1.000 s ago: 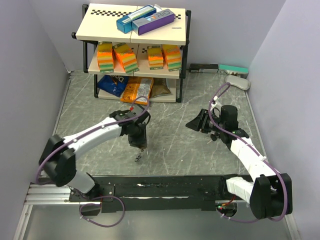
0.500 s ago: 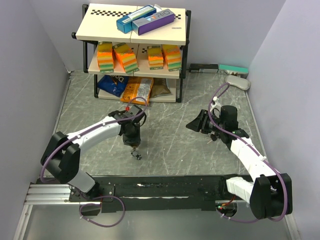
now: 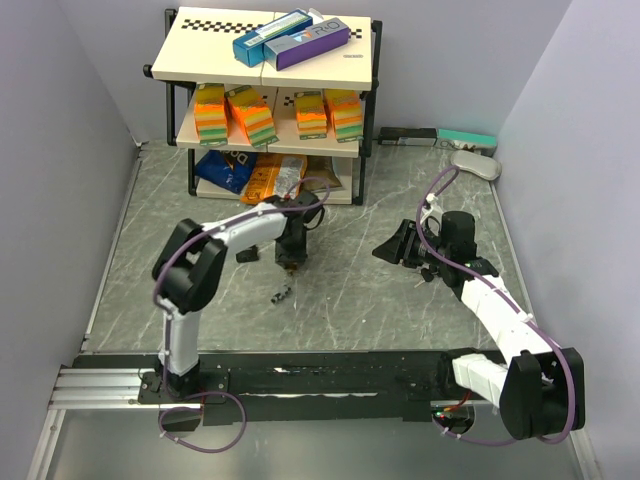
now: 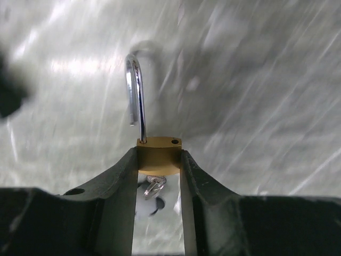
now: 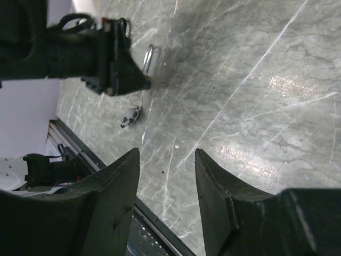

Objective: Unlock with the key

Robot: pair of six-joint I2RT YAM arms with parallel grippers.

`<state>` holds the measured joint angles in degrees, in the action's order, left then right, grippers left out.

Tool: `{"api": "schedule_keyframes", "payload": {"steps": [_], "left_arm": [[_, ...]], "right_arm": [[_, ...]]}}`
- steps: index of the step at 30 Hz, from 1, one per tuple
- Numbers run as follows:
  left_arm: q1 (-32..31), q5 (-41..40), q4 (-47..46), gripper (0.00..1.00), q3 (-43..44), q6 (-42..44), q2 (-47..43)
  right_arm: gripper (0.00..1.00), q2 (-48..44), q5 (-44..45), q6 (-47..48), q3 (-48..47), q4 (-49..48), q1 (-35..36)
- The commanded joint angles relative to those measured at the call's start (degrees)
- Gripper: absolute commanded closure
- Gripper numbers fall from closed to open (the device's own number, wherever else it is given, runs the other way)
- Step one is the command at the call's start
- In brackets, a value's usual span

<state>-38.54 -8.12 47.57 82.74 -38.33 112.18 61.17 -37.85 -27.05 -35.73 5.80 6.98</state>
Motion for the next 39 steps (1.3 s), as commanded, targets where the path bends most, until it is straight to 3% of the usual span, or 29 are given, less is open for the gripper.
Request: {"api": "schedule_keyframes", "payload": {"steps": [1,7,22,23,30,33,39], "left_arm": [[0.0,-2.9,3.6,0.99,7.5,4.0,6.4],[1.3,-4.9,7.0,0.99,14.9,5.5,13.5],[5.4,-3.4,9.0,0.97,25.9,6.4,20.5],[5.4,-3.5,9.2,0.94,26.2,6.3,20.4],[5.4,-3.3,9.8,0.42,27.2,5.7,18.8],[5.3,-2.3,10.4,0.31,28.3,4.9,17.0],[4.5,-0.5,10.5,0.18,30.9,4.1,12.4]], "right_arm": [[0.47,-1.5,0.8,1.4,-2.8,0.5,0.1],[0.48,-1.7,0.8,1.7,-3.0,0.9,0.2],[0.44,-1.9,1.4,2.4,-3.1,1.9,0.2],[0.44,-2.0,1.5,2.4,-3.1,2.1,0.3],[0.42,-2.6,1.8,2.4,-3.0,2.2,0.2],[0.42,-2.6,1.8,2.6,-3.3,2.3,0.2],[0.42,-3.4,2.9,3.8,-5.1,4.7,0.2]]}}
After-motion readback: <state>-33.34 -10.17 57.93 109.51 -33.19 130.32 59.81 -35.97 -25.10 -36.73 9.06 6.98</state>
